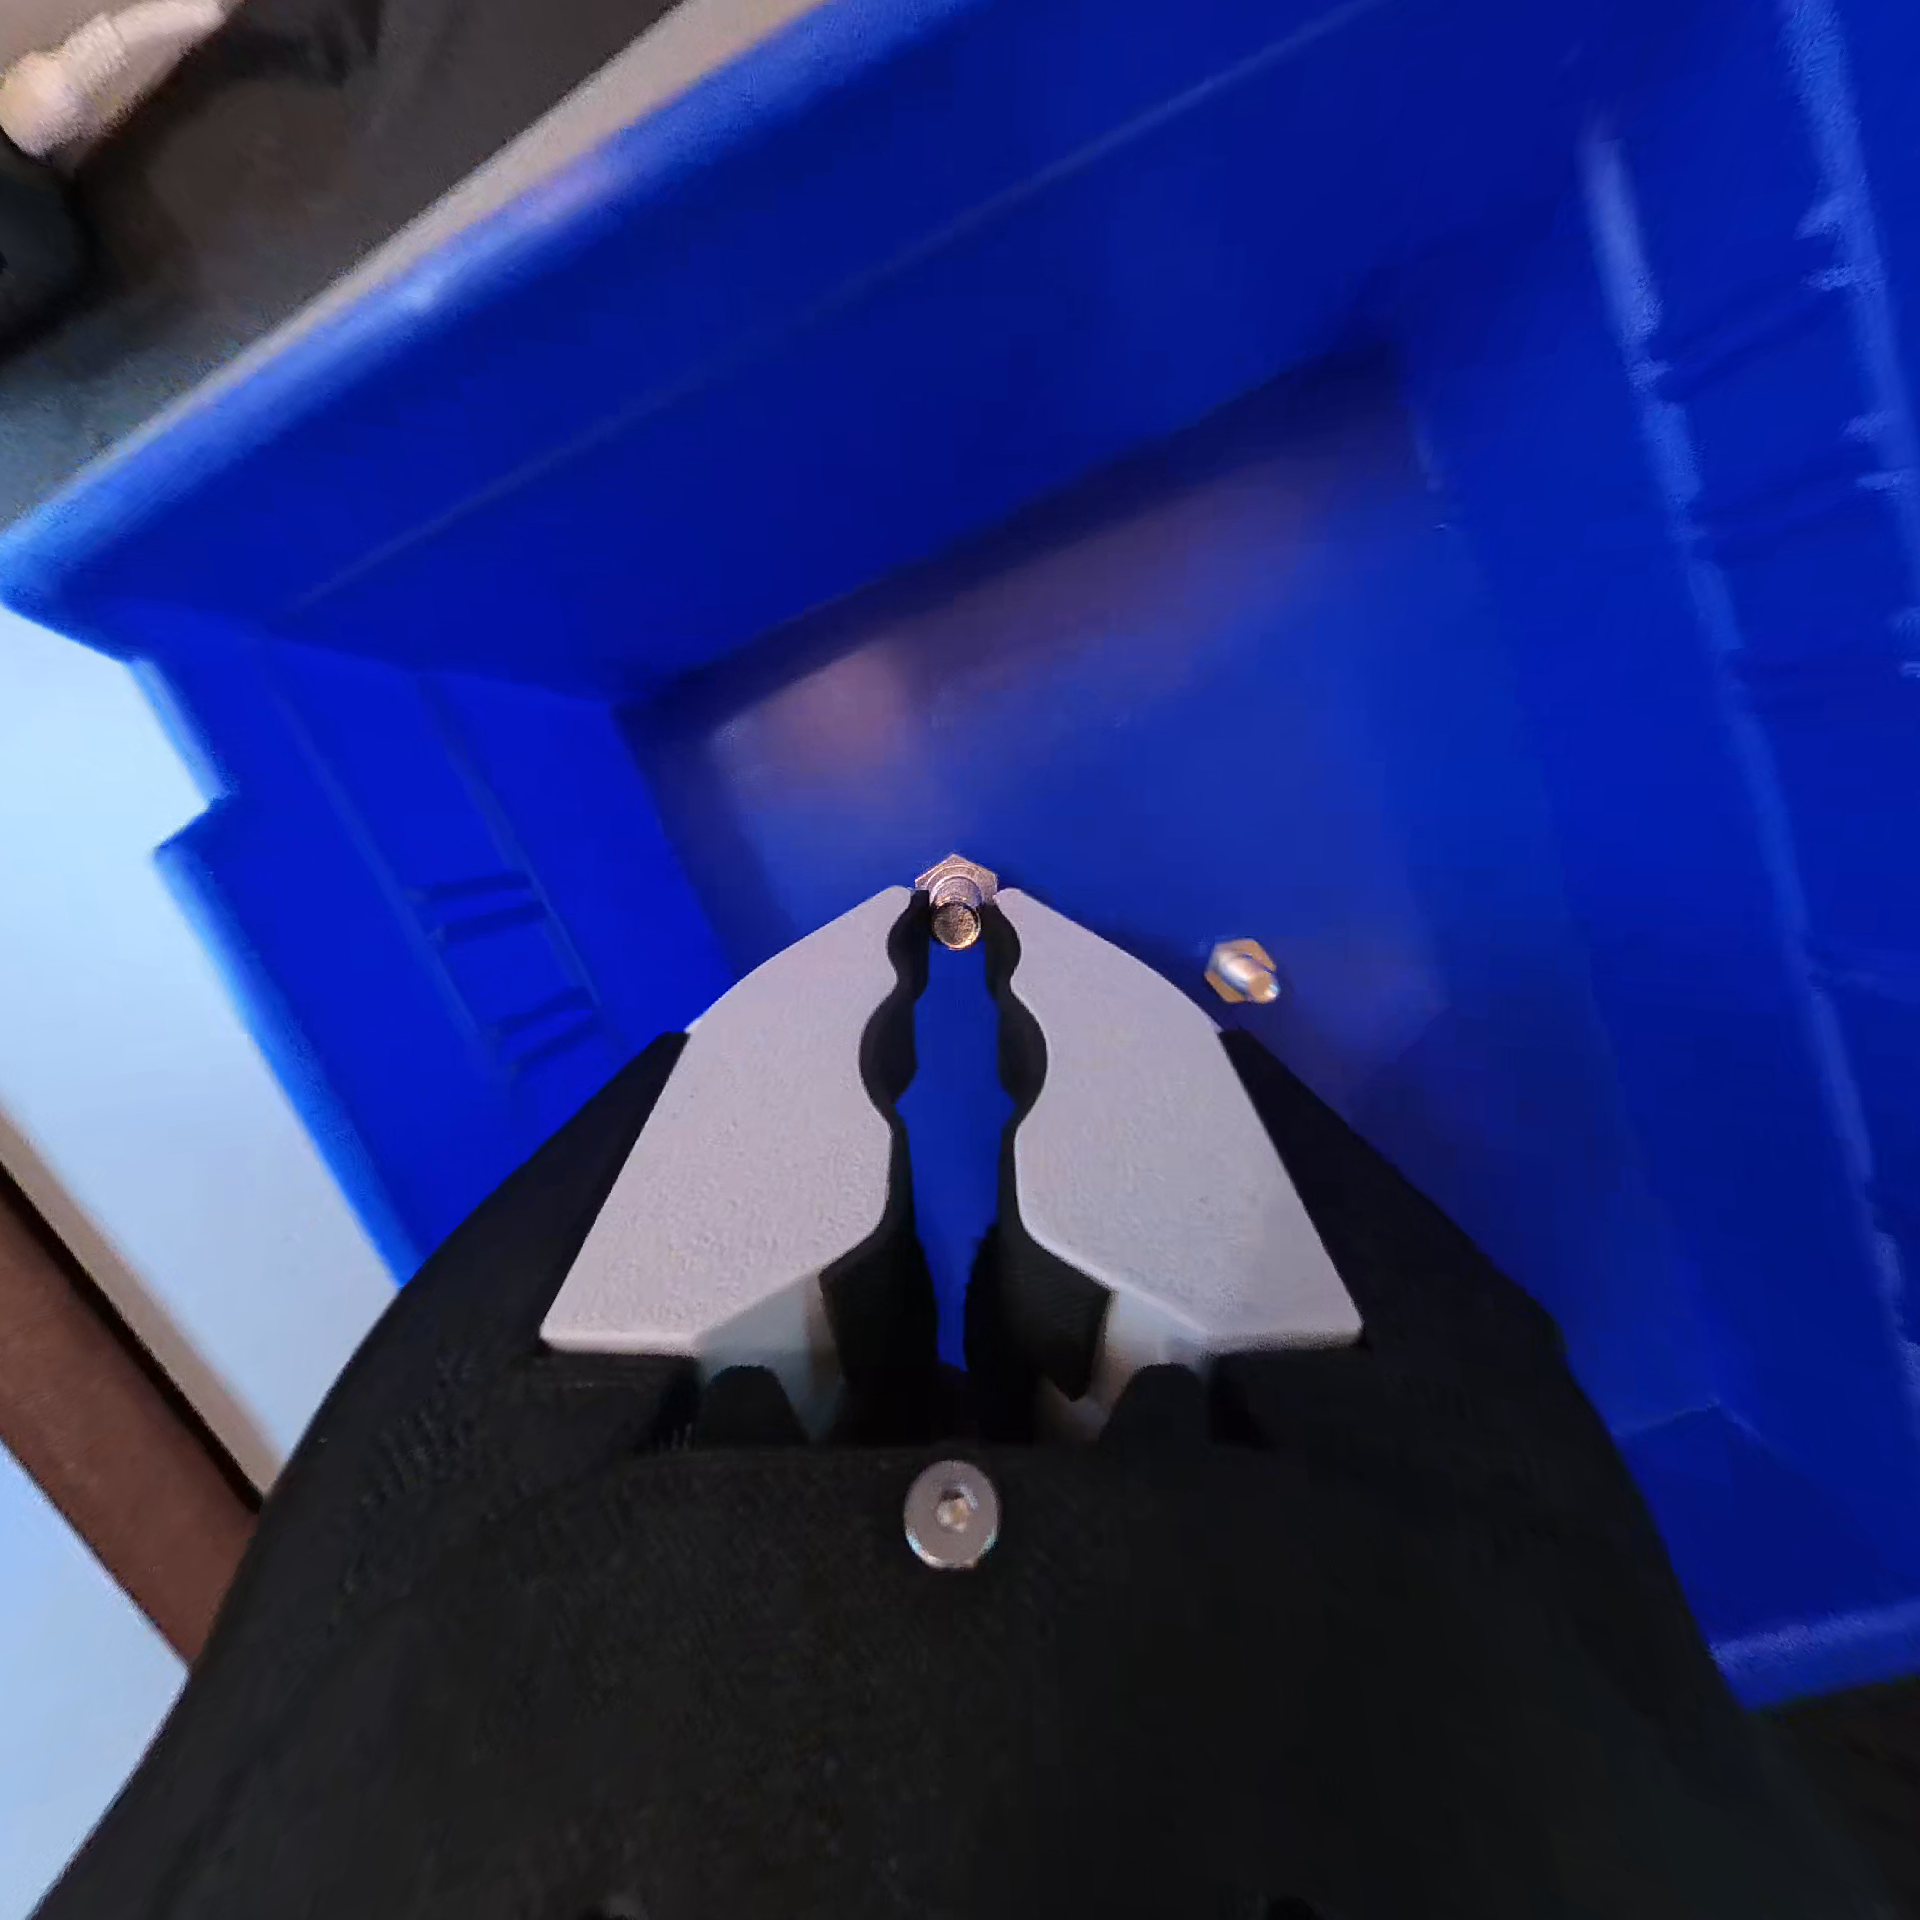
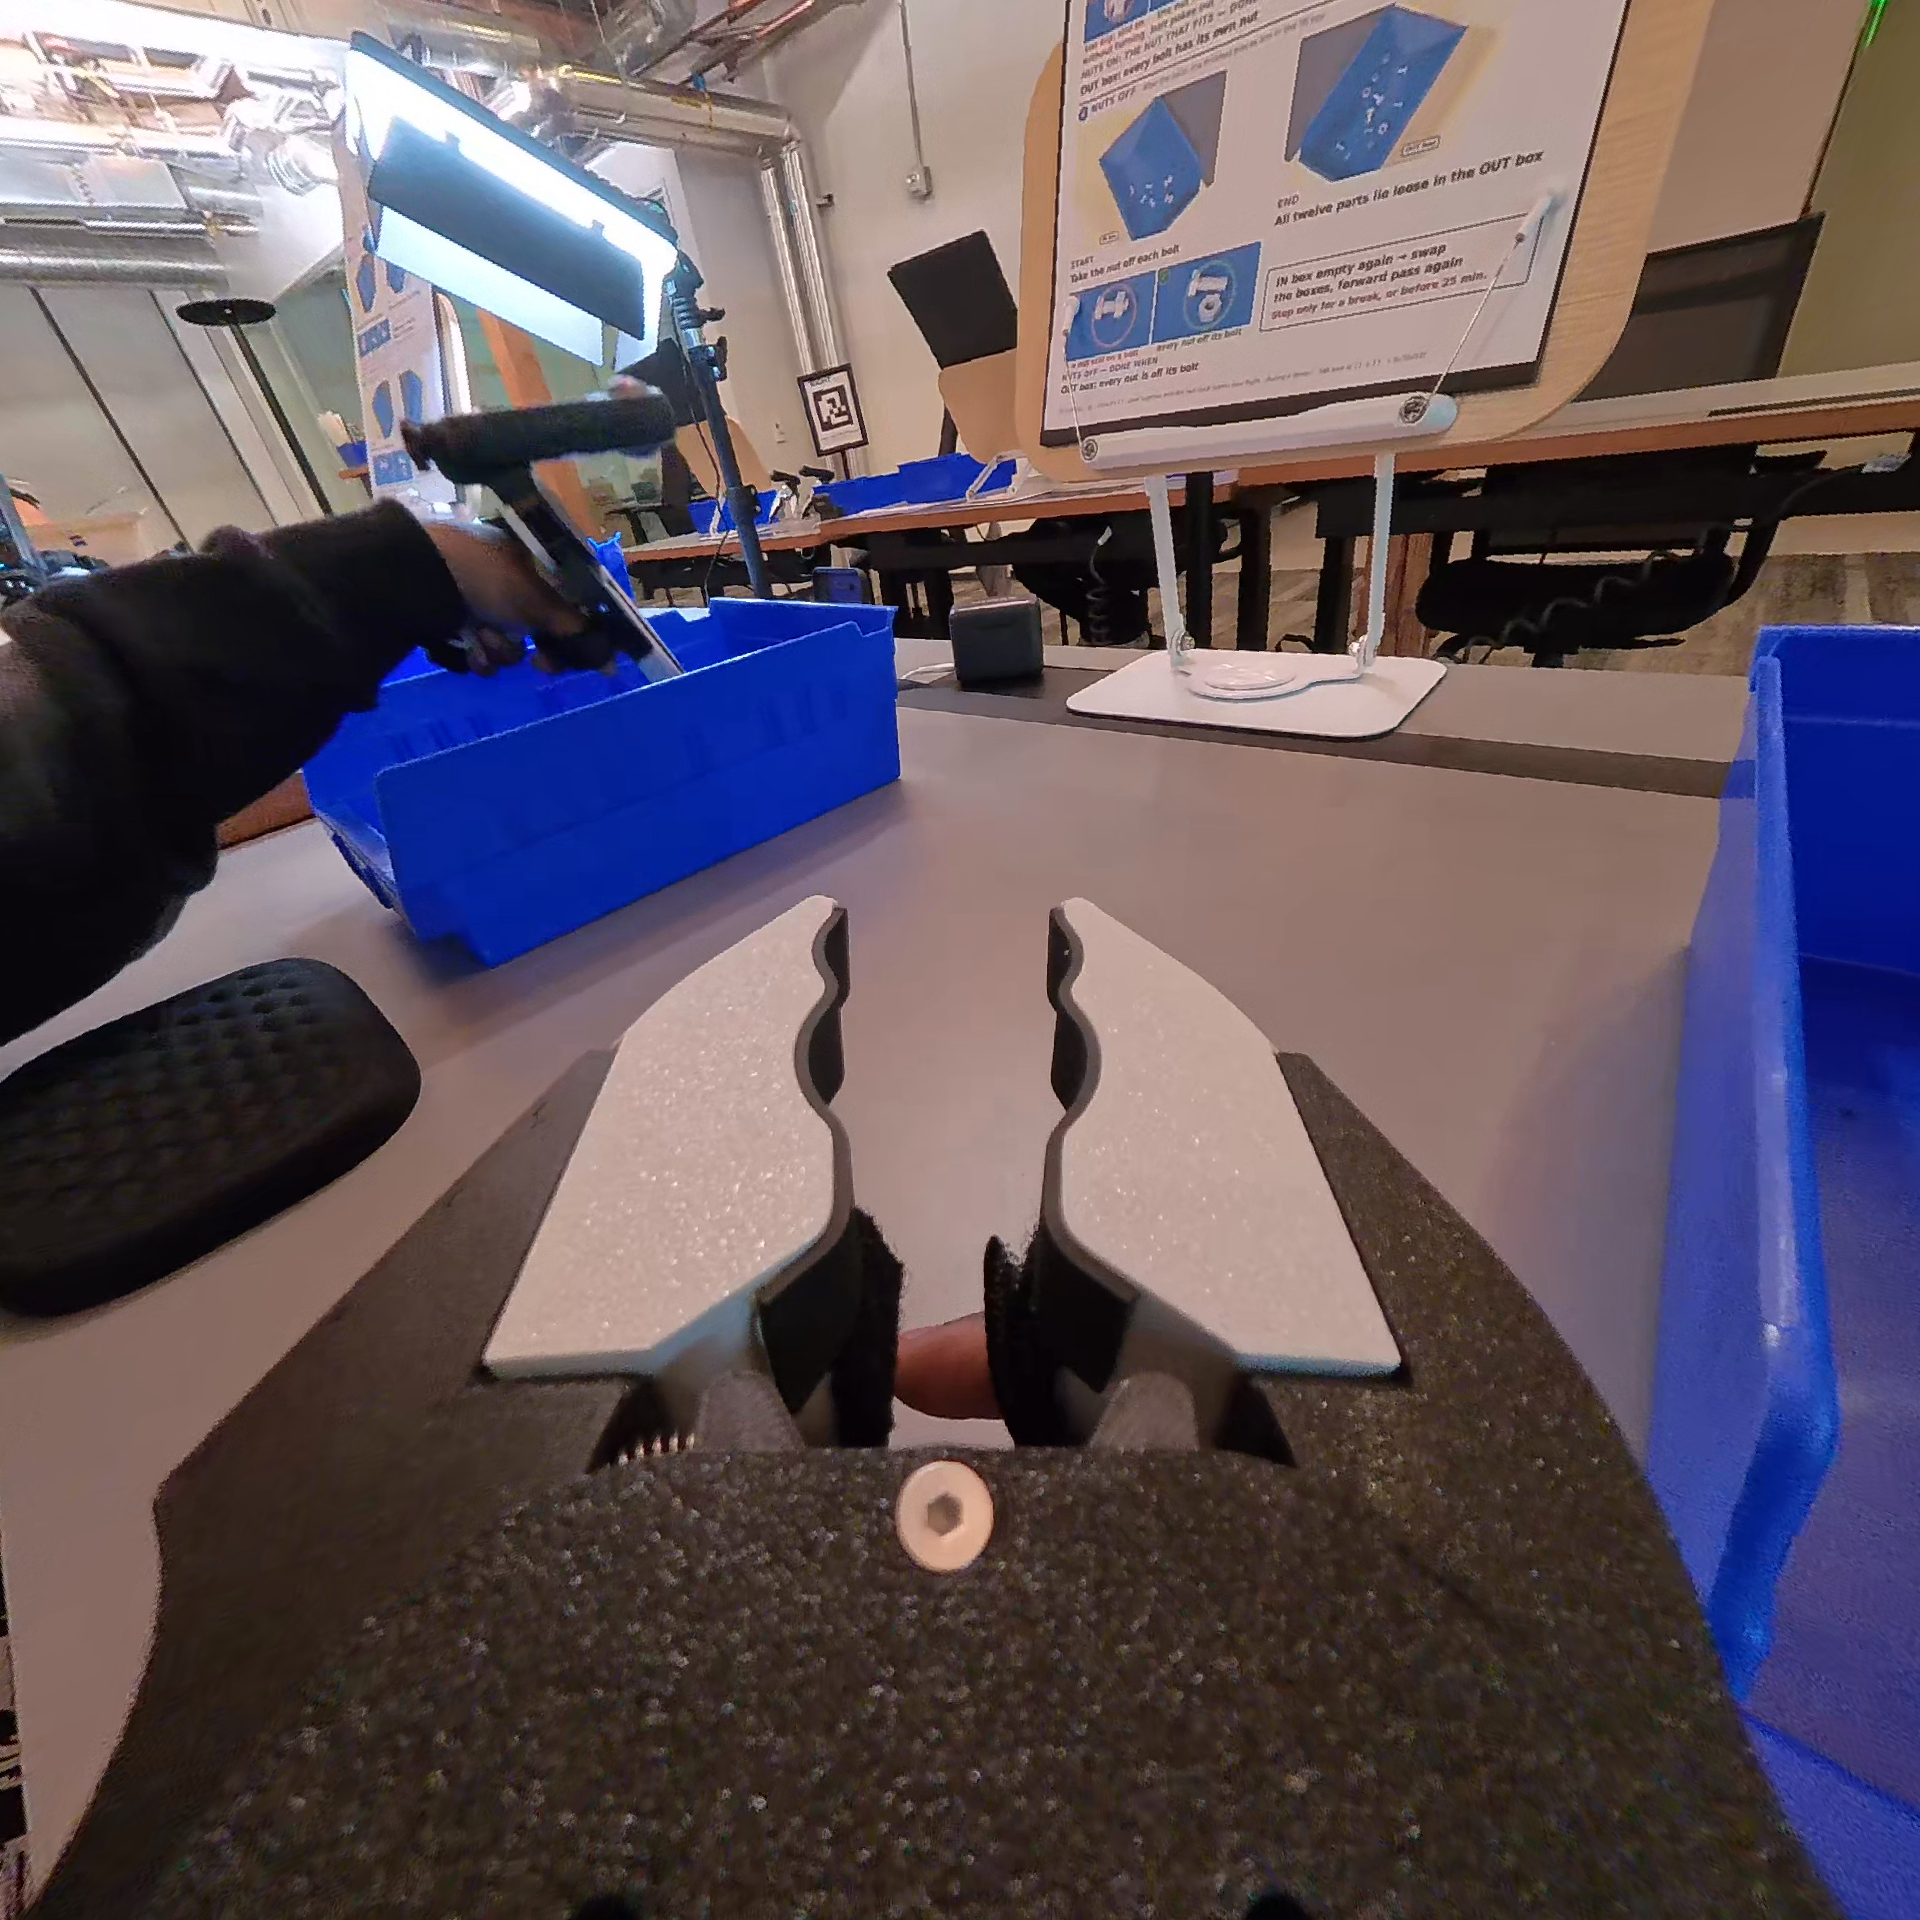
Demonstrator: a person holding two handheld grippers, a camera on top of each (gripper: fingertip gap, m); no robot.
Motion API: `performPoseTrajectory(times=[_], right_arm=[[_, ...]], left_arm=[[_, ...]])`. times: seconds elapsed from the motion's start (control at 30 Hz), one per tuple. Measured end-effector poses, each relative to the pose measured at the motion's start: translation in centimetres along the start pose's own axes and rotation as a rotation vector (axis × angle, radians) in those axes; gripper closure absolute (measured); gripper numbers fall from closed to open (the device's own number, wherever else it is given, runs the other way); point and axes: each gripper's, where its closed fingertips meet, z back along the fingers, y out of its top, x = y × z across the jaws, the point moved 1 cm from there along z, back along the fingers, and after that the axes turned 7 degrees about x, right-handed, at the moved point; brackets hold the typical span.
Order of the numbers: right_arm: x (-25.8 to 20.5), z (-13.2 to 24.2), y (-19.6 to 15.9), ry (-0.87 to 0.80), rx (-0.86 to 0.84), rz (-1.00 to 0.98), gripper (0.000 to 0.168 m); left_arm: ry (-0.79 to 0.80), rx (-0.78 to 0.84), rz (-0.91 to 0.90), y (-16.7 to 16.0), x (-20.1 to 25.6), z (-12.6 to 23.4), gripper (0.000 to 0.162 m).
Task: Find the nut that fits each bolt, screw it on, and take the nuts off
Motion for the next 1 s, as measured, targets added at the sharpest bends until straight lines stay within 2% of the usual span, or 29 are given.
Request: performPoseTrajectory(times=[0.17, 0.3, 0.4, 0.53, 0.63, 0.8, 1.0], right_arm=[[0.0, 0.0, -0.1, -0.001, -0.005, -0.003, 0.131], [0.0, -0.1, -0.2, -0.002, -0.011, 0.0, 0.131], [0.0, -0.1, -0.2, -0.003, -0.016, 0.006, 0.131], [0.0, -0.2, -0.3, -0.004, -0.02, 0.009, 0.131], [0.0, -0.1, -0.3, -0.003, -0.019, 0.011, 0.131], [-0.1, -0.1, -0.1, -0.002, -0.009, 0.017, 0.132], [-0.1, 0.0, -0.1, -0.002, -0.008, 0.022, 0.132]], left_arm=[[-0.051, 0.153, -0.116, 2.8, 3.9, 6.1, 0.152], [-0.237, 0.257, -0.319, 3.6, 12.2, 10.7, 0.152], [-0.338, 0.274, -0.499, 2.5, 18.8, 12.2, 0.152], [-0.479, 0.242, -0.673, -0.4, 26.9, 11.3, 0.152], [-0.527, 0.175, -0.752, -2.6, 30.7, 9.3, 0.152], [-0.491, 0.071, -0.807, -4.4, 32.5, 6.1, 0.152], [-0.498, 0.028, -0.796, -5.4, 32.7, 4.8, 0.152]])
